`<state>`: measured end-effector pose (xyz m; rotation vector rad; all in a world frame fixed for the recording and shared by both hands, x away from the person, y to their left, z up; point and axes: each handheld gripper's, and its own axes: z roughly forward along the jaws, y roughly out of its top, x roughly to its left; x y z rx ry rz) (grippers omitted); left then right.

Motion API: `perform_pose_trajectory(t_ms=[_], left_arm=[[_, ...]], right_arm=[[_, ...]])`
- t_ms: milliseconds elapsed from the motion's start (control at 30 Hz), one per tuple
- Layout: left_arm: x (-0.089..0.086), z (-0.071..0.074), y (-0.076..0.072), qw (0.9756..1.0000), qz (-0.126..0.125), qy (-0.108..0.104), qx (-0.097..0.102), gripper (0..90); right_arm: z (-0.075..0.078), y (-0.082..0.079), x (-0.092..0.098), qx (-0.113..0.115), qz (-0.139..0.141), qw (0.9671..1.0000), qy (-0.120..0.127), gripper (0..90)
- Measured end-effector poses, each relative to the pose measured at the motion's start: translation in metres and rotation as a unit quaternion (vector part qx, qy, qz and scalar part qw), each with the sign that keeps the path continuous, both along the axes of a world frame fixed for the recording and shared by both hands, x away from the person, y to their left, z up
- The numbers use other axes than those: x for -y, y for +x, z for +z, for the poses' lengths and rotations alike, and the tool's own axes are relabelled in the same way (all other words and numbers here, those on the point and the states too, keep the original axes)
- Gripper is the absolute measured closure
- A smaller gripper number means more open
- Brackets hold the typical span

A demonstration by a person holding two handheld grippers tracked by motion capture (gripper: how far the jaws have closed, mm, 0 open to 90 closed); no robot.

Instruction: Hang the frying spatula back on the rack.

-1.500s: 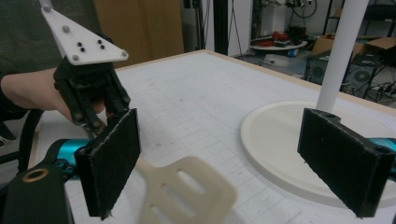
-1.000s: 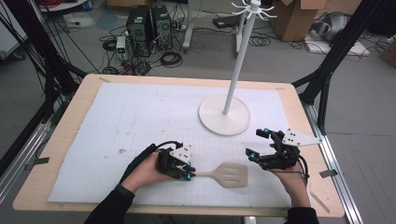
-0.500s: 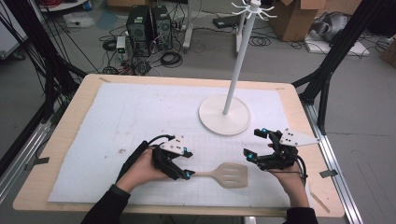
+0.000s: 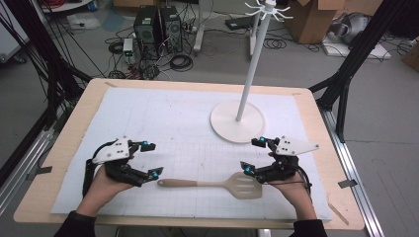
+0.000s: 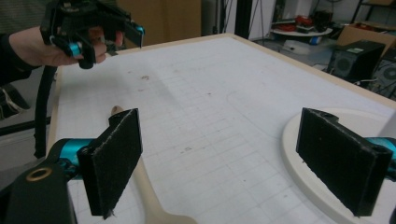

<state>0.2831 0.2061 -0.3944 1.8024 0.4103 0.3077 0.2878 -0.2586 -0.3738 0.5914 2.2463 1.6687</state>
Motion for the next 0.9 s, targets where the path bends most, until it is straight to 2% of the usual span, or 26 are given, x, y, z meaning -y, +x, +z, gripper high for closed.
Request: perform_pose_trajectory(t_ms=[100, 133, 167, 200, 233, 267, 333, 367, 400, 500, 533, 567, 633, 667, 767, 900], left_arm=[[-0.01, 0.0, -0.003, 0.9999, 0.005, -0.009, 0.003, 17.8], [-0.018, 0.0, -0.006, 0.9998, 0.013, -0.011, 0.012, 17.8], [-0.018, 0.0, -0.006, 0.9998, 0.013, -0.011, 0.012, 17.8], [-0.025, 0.0, -0.009, 0.9997, 0.014, -0.02, 0.01, 17.9], [-0.025, 0.0, -0.009, 0.9997, 0.014, -0.02, 0.01, 17.9], [-0.028, 0.0, -0.01, 0.9995, 0.02, -0.02, 0.015, 17.9], [-0.03, 0.0, -0.01, 0.9995, 0.018, -0.023, 0.012, 17.9], [-0.03, 0.0, -0.01, 0.9995, 0.018, -0.023, 0.012, 17.9], [-0.031, -0.001, -0.01, 0.9995, 0.02, -0.022, 0.013, 17.9], [-0.03, -0.001, -0.01, 0.9995, 0.018, -0.021, 0.012, 17.9], [-0.03, -0.002, -0.01, 0.9996, 0.016, -0.021, 0.01, 17.9], [-0.03, -0.002, -0.009, 0.9997, 0.013, -0.02, 0.008, 17.9], [-0.03, -0.003, -0.009, 0.9997, 0.011, -0.019, 0.006, 18.0], [-0.03, -0.004, -0.009, 0.9998, 0.008, -0.019, 0.004, 18.0], [-0.03, -0.006, -0.008, 0.9998, 0.007, -0.017, -0.001, 18.0], [-0.03, -0.007, -0.007, 0.9999, 0.007, -0.014, -0.004, 18.0]], right_arm=[[-0.001, 0.001, -0.006, 0.005, 0.003, 0.9999, -0.01, 13.4], [-0.002, 0.002, -0.012, -0.004, 0.014, 0.9998, -0.015, 13.5], [-0.002, 0.002, -0.014, -0.004, 0.016, 0.9997, -0.017, 13.5], [-0.003, 0.002, -0.018, -0.004, 0.024, 0.9994, -0.024, 13.5], [-0.003, 0.002, -0.018, -0.004, 0.024, 0.9994, -0.024, 13.5], [-0.004, 0.002, -0.027, -0.008, 0.037, 0.9986, -0.037, 13.5], [-0.005, 0.002, -0.035, -0.013, 0.049, 0.9974, -0.051, 13.5], [-0.005, 0.002, -0.035, -0.013, 0.049, 0.9974, -0.051, 13.5], [-0.007, 0.003, -0.044, -0.017, 0.063, 0.9956, -0.068, 13.4], [-0.008, 0.002, -0.052, -0.022, 0.072, 0.9938, -0.082, 13.4], [-0.009, 0.002, -0.056, -0.024, 0.077, 0.9927, -0.09, 13.4], [-0.011, 0.002, -0.065, -0.027, 0.088, 0.9898, -0.109, 13.9], [-0.012, 0.002, -0.068, -0.026, 0.092, 0.9885, -0.117, 13.9], [-0.014, 0.002, -0.075, -0.027, 0.096, 0.9856, -0.137, 14.0], [-0.018, 0.002, -0.085, -0.032, 0.107, 0.9806, -0.161, 16.1], [-0.022, 0.003, -0.099, -0.036, 0.123, 0.9716, -0.199, 21.2]])
